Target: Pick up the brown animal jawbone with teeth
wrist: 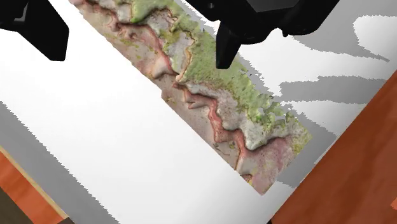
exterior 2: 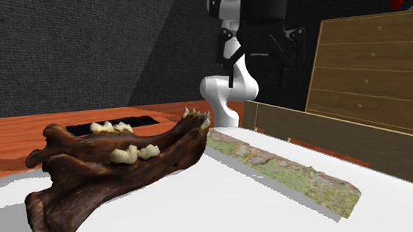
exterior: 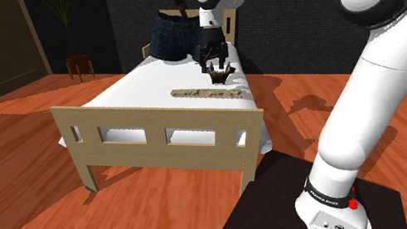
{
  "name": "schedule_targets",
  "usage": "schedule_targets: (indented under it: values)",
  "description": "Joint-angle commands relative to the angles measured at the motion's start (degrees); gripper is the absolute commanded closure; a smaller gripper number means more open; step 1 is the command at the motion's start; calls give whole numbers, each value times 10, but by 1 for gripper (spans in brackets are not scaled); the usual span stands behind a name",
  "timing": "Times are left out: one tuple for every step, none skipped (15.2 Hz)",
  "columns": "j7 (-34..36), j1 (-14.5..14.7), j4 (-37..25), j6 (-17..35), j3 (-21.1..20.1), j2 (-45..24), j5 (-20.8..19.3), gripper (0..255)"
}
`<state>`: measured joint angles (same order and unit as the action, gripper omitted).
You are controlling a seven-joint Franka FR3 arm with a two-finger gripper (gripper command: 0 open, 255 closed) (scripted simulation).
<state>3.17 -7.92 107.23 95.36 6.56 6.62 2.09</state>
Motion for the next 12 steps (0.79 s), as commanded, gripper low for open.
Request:
schedule_targets:
  values:
    - [5,-8,-38,-3,9,-39,2,0]
    - [6,-13,-57,-5,14,-59,4,0]
    - [8,-17,-77,-7,18,-79,5,0]
    - [9,-22,-98,-10,23,-100,8,0]
    - [10,-27,-120,-13,28,-120,10,0]
    - [11,-32,-142,-17,32,-141,13,0]
    - [12,-38,-165,-21,37,-163,16,0]
    - [14,-44,-189,-26,41,-184,20,0]
    - [15,-50,-214,-32,45,-206,23,0]
    - [16,-57,-240,-39,49,-228,27,0]
    - [18,-64,-268,-46,53,-251,32,0]
    - [19,-72,-297,-54,56,-274,36,0]
